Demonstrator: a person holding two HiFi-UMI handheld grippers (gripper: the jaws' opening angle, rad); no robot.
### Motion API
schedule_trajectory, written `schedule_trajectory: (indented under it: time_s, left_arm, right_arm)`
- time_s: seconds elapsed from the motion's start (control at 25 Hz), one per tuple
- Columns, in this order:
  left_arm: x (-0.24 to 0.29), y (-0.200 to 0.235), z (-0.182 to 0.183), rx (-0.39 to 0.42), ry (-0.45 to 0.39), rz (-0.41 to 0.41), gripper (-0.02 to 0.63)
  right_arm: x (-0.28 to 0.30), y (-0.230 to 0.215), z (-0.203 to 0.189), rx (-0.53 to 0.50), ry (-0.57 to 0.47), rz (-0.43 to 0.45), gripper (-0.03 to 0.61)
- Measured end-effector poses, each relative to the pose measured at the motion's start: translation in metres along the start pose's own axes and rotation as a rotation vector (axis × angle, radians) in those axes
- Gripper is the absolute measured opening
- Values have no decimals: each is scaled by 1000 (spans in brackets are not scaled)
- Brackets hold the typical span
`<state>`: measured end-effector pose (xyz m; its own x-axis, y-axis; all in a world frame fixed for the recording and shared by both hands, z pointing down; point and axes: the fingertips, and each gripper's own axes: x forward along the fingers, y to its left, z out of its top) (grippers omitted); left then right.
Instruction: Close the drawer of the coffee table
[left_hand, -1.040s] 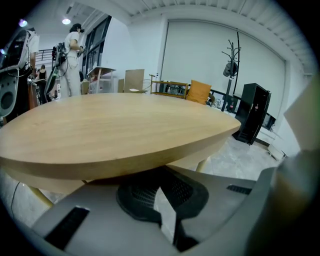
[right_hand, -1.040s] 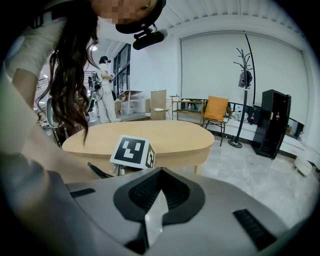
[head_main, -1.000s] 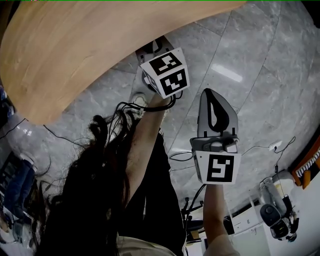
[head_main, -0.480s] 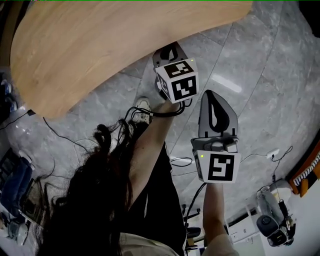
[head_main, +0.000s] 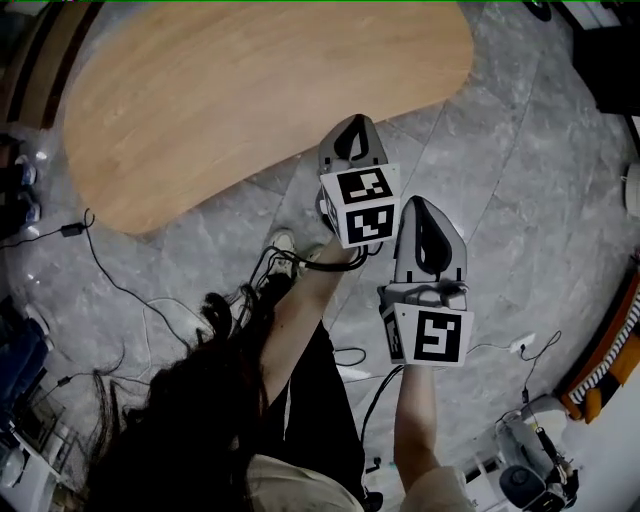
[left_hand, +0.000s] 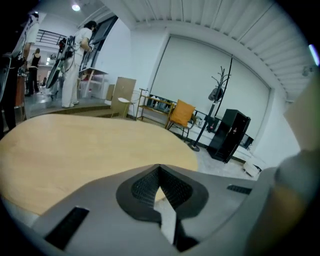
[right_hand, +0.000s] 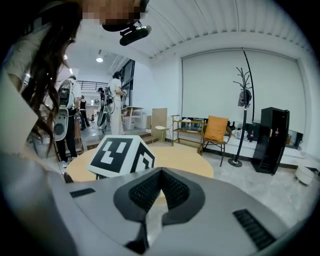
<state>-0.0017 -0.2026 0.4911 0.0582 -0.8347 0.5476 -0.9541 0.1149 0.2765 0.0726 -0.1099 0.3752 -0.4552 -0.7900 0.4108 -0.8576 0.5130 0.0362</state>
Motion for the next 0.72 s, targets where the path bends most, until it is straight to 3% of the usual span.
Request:
schedule_trajectory:
  time_s: [0.24,0.44,0.6,0.72]
  left_arm:
    - [-83,-7,143,21,-151,-80,6]
    - [-184,-21,254,99,-276,-146,6]
    - [-280,-21,315,153,-355,-177,6]
    - [-346,-16,335,255,-390,-179,6]
  right_arm:
    - [-23,3,118,-35,-119,-15,5]
    - [-71,7,212,-29,-164,-55,5]
    - [-125,22,281,71,-256,-106,5]
    - [-162,37,309,162,-313,-122,5]
